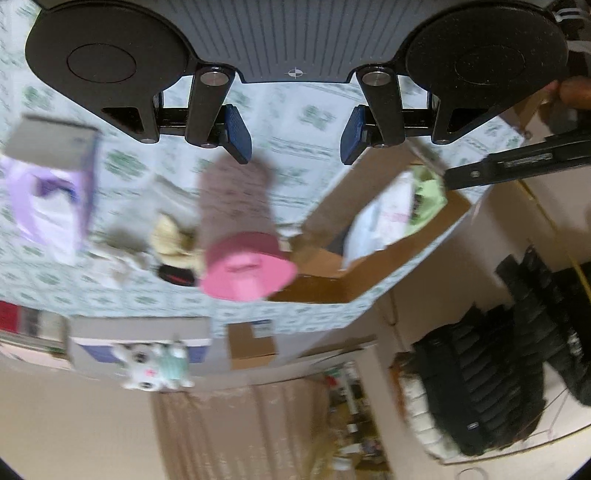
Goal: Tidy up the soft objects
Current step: 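Open both grippers to drop the cloth and pad into the box, then withdraw both grippers from the box toward the remaining items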
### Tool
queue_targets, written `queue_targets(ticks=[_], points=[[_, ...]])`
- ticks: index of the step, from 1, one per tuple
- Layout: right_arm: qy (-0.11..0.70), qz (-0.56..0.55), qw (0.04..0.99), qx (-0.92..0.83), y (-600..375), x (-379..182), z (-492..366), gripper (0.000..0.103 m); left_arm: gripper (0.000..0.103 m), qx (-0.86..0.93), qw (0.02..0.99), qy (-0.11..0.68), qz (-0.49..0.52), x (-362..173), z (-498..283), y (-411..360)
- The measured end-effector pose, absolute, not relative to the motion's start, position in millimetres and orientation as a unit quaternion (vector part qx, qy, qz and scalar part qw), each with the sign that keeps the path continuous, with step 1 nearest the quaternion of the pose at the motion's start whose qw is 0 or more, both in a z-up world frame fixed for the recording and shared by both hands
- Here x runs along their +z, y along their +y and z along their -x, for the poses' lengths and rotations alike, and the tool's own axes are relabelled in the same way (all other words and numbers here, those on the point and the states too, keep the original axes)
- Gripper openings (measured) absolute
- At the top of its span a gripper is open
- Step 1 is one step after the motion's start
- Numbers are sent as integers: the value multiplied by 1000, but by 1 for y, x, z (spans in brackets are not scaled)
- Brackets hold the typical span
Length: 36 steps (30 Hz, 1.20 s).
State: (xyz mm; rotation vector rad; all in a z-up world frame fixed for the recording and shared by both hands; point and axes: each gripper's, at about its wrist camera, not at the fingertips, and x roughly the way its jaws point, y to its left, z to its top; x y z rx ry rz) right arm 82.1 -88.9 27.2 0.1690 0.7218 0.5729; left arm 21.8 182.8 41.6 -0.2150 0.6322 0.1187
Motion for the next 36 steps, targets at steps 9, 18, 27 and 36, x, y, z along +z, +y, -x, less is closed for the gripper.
queue_targets(ticks=[9, 18, 27, 36], points=[[341, -114, 905, 226, -156, 33, -74, 54, 65, 26, 943, 319, 91, 47, -22, 133], [338, -131, 909, 204, -188, 35, -67, 54, 65, -12, 945, 319, 66, 53, -26, 94], [334, -137, 913, 191, -203, 39, -62, 54, 65, -40, 945, 320, 51, 57, -27, 75], [332, -135, 914, 190, -206, 43, -62, 54, 65, -53, 942, 328, 43, 58, -34, 69]])
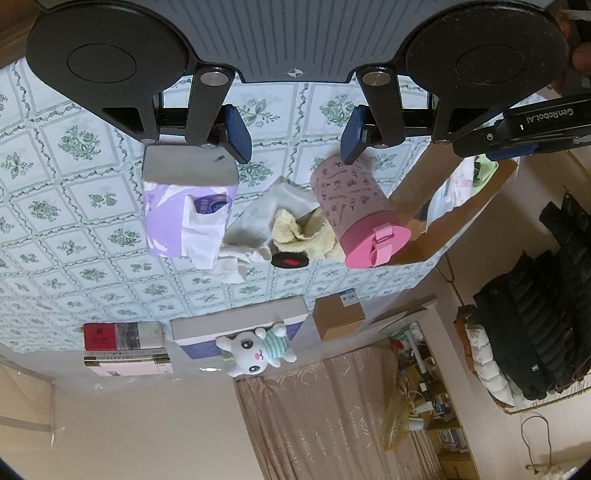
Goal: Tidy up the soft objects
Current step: 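Withdraw both grippers from the box toward the remaining items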
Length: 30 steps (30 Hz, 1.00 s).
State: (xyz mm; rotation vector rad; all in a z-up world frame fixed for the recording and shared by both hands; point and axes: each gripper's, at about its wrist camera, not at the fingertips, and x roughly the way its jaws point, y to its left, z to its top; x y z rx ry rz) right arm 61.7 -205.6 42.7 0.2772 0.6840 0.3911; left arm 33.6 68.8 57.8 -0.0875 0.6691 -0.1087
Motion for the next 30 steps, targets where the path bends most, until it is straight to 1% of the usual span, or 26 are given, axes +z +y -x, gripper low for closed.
queue_targets(ticks=[17, 25, 26, 27, 28, 30], points=[[324, -118, 923, 173, -228, 50, -99, 54, 65, -78, 940, 332, 17, 62, -69, 60], [315, -64, 928, 188, -241, 65, -145, 54, 65, -116, 940, 319, -32, 95, -100, 68], [315, -55, 928, 193, -242, 67, -152, 55, 65, -121, 940, 317, -43, 100, -106, 69], [314, -46, 927, 198, -243, 68, -159, 59, 65, -127, 940, 313, -55, 106, -112, 70], [314, -36, 927, 204, -244, 69, -168, 65, 65, -133, 939, 311, -64, 111, -120, 72], [314, -17, 925, 216, -245, 72, -185, 70, 65, -143, 935, 313, -79, 119, -136, 77]])
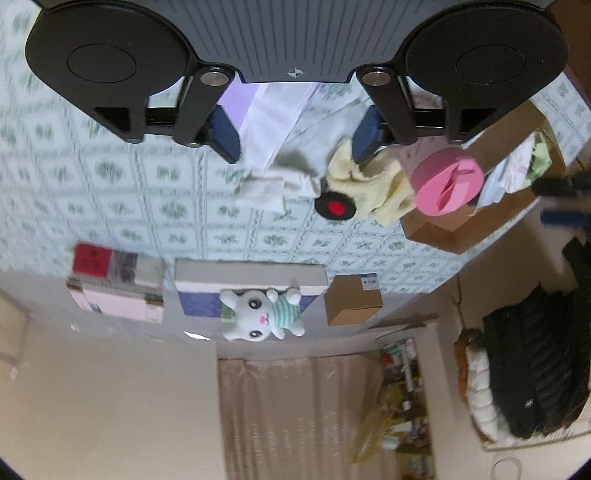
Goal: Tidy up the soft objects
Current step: 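Withdraw both grippers from the box toward the remaining items, then grasp the black round sponge with the left gripper while the right gripper grasps the white socks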
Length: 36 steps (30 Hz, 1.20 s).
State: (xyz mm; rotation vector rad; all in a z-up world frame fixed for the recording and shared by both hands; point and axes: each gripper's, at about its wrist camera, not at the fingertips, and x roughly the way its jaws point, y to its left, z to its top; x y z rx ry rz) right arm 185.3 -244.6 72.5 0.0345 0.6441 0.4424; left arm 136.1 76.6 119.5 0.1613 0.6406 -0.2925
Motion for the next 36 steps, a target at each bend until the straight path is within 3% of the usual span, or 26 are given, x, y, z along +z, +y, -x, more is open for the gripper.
queue_targets(ticks=[12, 21, 36], points=[[358, 100, 881, 293, -229, 57, -295, 75, 65, -209, 901, 355, -136, 122, -272, 89], [400, 192, 817, 368, -195, 15, -346, 76, 65, -273, 858, 402, -164, 77, -359, 71], [447, 276, 765, 373, -144, -44, -394, 80, 73, -363, 775, 452, -250, 4, -420, 17]])
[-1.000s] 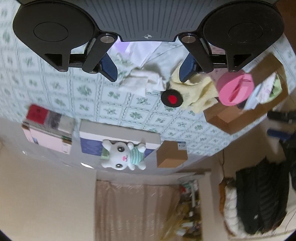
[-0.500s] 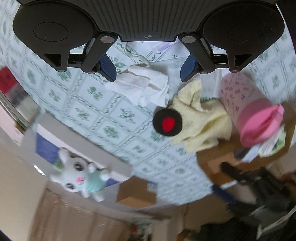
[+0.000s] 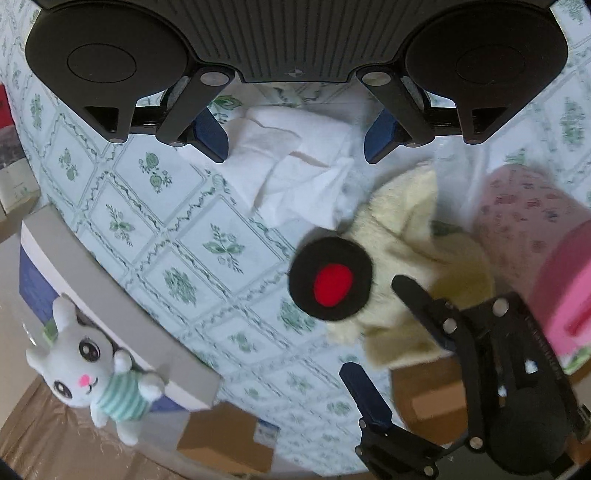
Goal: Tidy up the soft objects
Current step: 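Grasp the black round sponge with the left gripper while the right gripper grasps the white socks, then carry the black sponge and white socks over the cardboard box with both grippers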
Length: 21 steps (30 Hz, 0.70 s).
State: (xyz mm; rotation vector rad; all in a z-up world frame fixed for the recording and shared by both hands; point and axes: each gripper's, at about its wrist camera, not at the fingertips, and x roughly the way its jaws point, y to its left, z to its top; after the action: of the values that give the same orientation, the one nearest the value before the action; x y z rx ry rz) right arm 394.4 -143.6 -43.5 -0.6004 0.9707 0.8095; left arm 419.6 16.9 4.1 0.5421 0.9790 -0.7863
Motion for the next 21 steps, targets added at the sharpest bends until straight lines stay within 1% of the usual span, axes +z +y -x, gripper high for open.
queue_targets(ticks=[3, 6, 7, 8, 9, 10, 11, 13, 14, 15, 16, 17, 18, 20, 21], points=[[454, 267, 770, 361, -145, -52, -403, 80, 73, -365, 766, 457, -267, -10, -427, 7], [464, 229, 779, 355, -151, -56, -414, 80, 73, -377, 753, 460, -283, -21, -429, -1], [465, 221, 781, 354, -153, -57, -416, 77, 73, -380, 749, 459, -289, -24, -429, -4], [466, 216, 782, 353, -154, -57, -417, 73, 73, -381, 746, 460, -295, -27, -429, -7], [467, 212, 782, 353, -154, -57, -418, 65, 72, -382, 743, 460, -299, -30, -430, -9], [468, 207, 783, 353, -155, -57, -420, 58, 72, -383, 741, 462, -301, -33, -431, -11], [469, 204, 784, 352, -155, -57, -421, 56, 72, -384, 739, 463, -302, -35, -432, -13], [468, 201, 787, 349, -156, -58, -423, 41, 68, -384, 736, 465, -307, -39, -433, -16], [467, 199, 788, 348, -155, -58, -422, 37, 67, -385, 734, 465, -312, -40, -434, -18], [465, 198, 790, 347, -155, -58, -422, 28, 66, -386, 731, 465, -317, -41, -434, -19], [463, 198, 792, 345, -155, -58, -421, 21, 62, -386, 730, 465, -320, -41, -434, -20], [461, 196, 794, 343, -156, -58, -421, 18, 56, -387, 729, 466, -320, -41, -434, -20], [460, 193, 797, 340, -157, -57, -421, 15, 53, -386, 729, 467, -318, -40, -434, -21], [458, 184, 803, 335, -160, -55, -421, 14, 43, -386, 731, 472, -307, -38, -435, -19], [457, 181, 805, 333, -162, -54, -422, 13, 40, -385, 732, 474, -302, -37, -436, -19]])
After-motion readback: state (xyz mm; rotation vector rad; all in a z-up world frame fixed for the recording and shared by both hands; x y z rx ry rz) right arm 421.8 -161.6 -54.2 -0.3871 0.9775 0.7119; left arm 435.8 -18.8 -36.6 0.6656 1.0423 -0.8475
